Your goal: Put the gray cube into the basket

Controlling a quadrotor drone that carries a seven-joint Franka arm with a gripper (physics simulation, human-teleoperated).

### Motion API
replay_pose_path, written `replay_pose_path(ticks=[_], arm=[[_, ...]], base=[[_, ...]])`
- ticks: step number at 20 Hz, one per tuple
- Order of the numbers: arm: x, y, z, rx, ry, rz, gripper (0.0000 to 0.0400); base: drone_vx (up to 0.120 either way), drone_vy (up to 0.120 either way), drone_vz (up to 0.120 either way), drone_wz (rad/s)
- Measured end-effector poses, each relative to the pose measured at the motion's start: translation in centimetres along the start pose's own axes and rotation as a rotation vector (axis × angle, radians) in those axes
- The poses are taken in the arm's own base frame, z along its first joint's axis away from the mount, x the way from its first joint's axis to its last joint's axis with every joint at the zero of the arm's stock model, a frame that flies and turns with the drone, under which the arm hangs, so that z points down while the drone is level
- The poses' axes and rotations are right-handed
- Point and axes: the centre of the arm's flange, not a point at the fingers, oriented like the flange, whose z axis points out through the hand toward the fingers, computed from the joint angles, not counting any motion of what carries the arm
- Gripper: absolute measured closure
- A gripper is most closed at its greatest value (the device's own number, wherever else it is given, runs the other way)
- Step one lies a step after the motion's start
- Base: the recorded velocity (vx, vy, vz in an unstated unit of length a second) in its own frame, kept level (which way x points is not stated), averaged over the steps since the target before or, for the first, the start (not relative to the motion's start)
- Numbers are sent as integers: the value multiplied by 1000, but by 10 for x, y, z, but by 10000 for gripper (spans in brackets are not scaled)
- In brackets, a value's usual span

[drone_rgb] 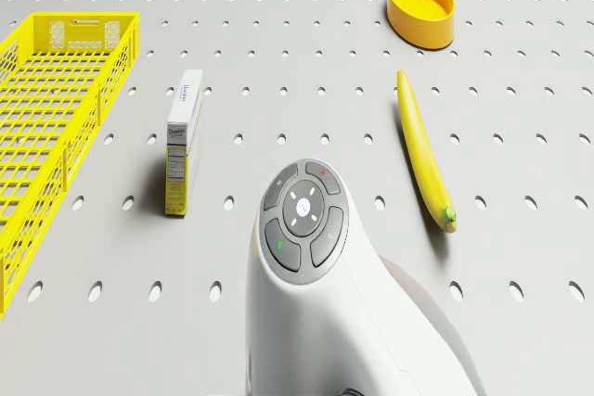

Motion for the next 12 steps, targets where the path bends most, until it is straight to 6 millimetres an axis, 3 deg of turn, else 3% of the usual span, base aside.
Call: replay_pose_path(ticks=[8,12], arm=[[0,0,0,0,0,0,146],[0,0,-10,0,0,0,148]], base=[[0,0,0,0],[0,0,0,0]])
